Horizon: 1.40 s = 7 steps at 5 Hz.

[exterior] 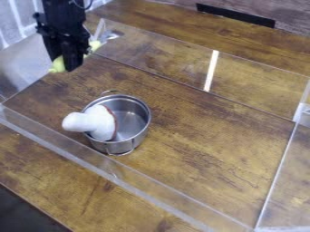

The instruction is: Move the green spoon to the left

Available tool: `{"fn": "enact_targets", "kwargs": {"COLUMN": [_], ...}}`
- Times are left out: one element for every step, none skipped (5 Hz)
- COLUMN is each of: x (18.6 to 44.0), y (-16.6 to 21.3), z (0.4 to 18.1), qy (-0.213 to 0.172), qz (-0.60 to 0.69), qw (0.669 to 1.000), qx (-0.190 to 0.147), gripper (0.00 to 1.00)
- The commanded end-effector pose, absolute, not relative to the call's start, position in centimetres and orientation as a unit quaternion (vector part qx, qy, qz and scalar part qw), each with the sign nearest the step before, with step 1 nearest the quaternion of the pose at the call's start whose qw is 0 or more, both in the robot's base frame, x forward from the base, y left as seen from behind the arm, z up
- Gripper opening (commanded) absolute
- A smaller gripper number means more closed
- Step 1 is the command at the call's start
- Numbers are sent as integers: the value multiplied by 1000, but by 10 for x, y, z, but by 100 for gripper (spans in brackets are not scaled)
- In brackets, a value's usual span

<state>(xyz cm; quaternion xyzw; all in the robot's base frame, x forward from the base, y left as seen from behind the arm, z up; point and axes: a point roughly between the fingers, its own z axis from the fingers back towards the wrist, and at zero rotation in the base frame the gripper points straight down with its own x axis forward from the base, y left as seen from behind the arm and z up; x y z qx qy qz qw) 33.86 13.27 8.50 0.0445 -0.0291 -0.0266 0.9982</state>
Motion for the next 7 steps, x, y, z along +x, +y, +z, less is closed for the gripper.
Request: {"fn": "enact_targets", "kwargs": {"x": [342, 344, 346, 347, 348, 350, 351], "y": [148, 155, 160, 163, 163, 163, 163], "z": [95, 85, 80, 85, 85, 80, 74], "qy": [-46, -34, -26, -28, -27, -22, -16], "qz": [-13, -7, -4, -2, -4, -5, -6], "qw": [997, 998, 998, 998, 998, 999, 999], "qx": [56, 55, 52, 51, 49, 48, 46], "gripper": [0, 0, 100, 100, 100, 100, 100]}}
